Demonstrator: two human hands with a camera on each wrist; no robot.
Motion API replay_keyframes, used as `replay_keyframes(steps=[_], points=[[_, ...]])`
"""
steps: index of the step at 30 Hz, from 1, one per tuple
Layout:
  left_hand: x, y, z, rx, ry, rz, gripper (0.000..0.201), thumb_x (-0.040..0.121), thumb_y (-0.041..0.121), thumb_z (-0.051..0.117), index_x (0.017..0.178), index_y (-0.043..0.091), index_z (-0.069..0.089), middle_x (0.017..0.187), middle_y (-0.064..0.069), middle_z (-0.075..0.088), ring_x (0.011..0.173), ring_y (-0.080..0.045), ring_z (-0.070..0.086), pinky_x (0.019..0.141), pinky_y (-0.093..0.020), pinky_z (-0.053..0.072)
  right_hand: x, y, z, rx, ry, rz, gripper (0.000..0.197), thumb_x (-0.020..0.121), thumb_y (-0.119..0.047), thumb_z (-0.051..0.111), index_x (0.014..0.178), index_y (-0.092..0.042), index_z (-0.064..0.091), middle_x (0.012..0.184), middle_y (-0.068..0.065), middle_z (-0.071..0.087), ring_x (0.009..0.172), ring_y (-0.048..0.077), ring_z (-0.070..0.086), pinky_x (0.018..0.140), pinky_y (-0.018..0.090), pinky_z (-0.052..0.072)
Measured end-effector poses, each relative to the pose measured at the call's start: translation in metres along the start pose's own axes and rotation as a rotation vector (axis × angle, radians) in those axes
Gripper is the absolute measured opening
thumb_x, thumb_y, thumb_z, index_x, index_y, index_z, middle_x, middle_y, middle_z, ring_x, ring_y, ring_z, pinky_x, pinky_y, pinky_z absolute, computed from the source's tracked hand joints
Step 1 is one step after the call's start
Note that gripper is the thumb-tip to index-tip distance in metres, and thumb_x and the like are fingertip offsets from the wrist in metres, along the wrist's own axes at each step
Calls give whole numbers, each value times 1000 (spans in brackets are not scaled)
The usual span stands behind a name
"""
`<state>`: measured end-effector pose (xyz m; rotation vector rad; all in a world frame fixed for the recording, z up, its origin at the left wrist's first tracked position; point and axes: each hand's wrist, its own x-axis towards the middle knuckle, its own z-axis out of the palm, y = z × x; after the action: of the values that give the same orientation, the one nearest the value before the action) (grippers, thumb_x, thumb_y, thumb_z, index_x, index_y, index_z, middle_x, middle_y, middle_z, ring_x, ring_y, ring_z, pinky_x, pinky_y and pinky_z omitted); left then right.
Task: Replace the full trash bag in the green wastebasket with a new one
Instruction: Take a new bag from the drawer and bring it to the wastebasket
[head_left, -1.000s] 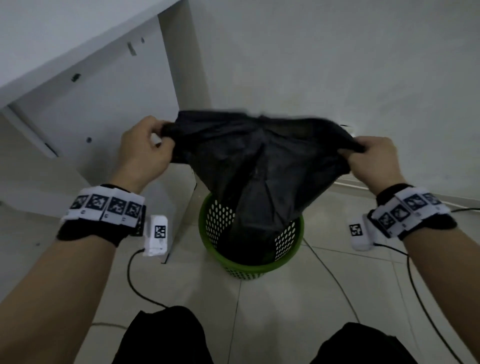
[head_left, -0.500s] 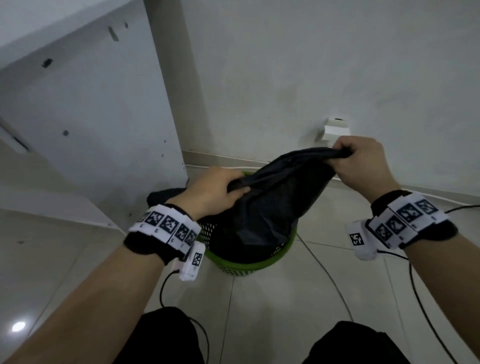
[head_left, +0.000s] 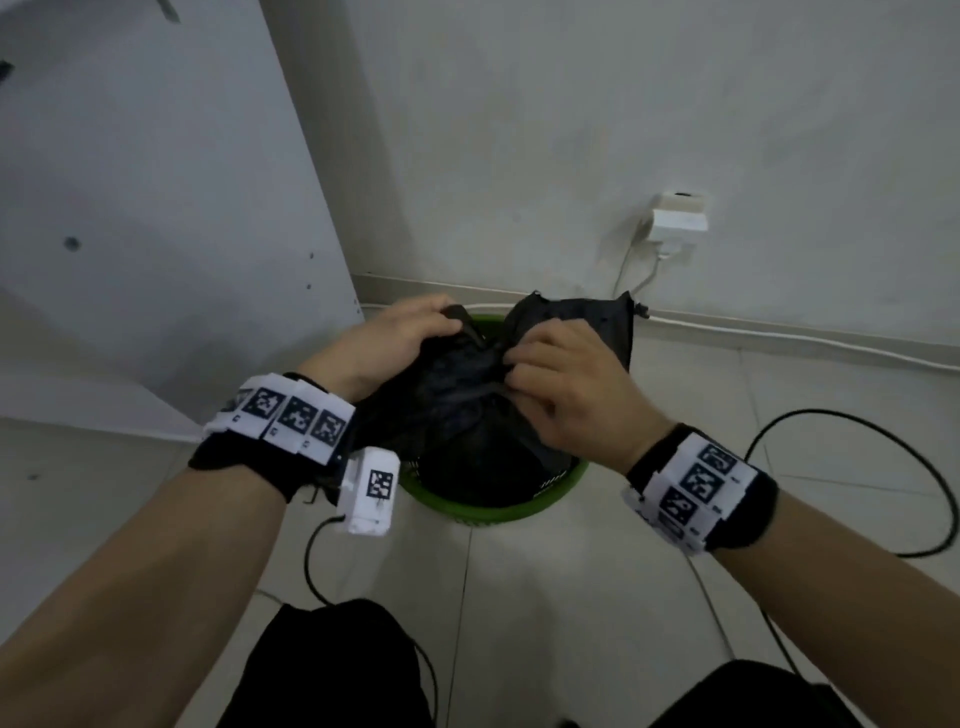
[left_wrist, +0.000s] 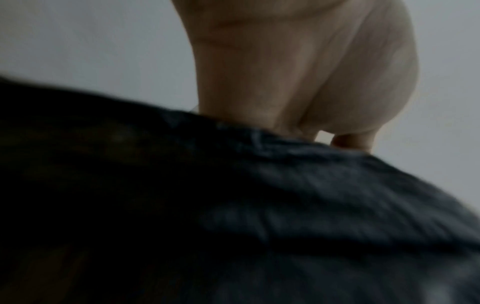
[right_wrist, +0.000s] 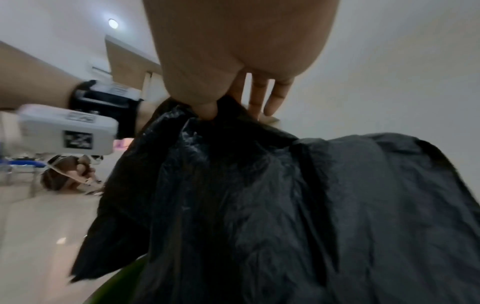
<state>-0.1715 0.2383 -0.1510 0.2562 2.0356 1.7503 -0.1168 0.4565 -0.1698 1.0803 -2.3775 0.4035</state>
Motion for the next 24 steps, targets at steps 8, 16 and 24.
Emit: replay_keyframes(steps=[8,16,24], points=[[26,-16,-69,180,619,53,11,87,18,53,81,27,55,86,-1,63,84,-20,59,77,-33,46,-115,-23,-1,69,-1108,199,17,88,-29,55,92,-18,66,95,7,68,86,33,64,74,31,50],[19,-16,-16,440,331,249,5,92,20,62,89,17,65,86,-6,71,80,-13,64,78,-29,50,-63,-24,-5,121,-335,685,53,76,-79,56,86,-27,57,75,-15,56,67,6,51,57,26,38],[-13,-12,-38,415,-88,247,8,92,16,66,91,24,66,86,7,71,77,7,63,75,-16,47,-8,30,21,55,-207,981,9,78,-39,63,85,-37,68,105,4,70,107,31,63,94,41,49]])
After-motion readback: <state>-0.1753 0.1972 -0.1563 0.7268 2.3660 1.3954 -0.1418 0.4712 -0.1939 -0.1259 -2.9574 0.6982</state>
